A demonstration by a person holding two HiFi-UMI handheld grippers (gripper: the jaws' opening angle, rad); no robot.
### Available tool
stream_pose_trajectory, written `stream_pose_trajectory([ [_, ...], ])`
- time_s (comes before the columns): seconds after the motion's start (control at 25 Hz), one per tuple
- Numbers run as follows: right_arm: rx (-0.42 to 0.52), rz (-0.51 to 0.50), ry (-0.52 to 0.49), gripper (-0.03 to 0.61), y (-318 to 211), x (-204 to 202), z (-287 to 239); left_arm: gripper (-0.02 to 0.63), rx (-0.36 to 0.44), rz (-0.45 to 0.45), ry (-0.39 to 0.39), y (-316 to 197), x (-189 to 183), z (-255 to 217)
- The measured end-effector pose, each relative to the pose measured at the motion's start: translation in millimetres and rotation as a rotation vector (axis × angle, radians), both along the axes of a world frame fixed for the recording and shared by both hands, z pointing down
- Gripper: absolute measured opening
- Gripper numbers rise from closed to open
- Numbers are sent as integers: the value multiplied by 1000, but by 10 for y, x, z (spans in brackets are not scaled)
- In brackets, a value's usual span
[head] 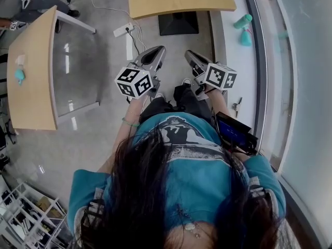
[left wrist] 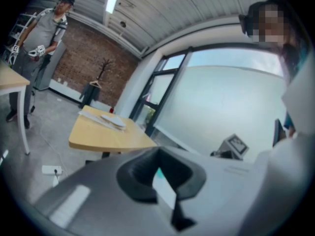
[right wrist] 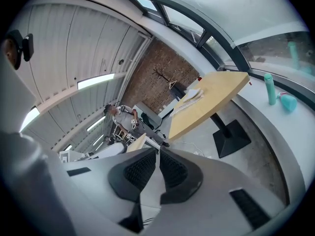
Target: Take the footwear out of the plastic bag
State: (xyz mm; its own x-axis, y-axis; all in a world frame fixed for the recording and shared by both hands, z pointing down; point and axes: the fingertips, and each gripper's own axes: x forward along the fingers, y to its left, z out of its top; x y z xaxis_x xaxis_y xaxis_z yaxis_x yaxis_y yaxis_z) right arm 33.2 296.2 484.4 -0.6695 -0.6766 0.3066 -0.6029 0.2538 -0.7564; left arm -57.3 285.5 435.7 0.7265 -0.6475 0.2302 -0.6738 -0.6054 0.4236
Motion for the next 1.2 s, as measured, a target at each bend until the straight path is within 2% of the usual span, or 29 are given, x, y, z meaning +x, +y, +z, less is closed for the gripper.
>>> stream_pose_trajectory([
  [0.16,13,37,-15,35,276,-394,-107,0,6,35,-9,253,-391,-31],
  [0.48,32,97,-40,35,325,-837,-249,0,24,98,-11,248,-751,-52],
  [0.76,14,172,-64,35,334,-729,-163,0,20,140,3,238,-717,0],
  [1.2,11,174,-38,35,334,-714,-105,0,9,114,39,147,-789,30],
])
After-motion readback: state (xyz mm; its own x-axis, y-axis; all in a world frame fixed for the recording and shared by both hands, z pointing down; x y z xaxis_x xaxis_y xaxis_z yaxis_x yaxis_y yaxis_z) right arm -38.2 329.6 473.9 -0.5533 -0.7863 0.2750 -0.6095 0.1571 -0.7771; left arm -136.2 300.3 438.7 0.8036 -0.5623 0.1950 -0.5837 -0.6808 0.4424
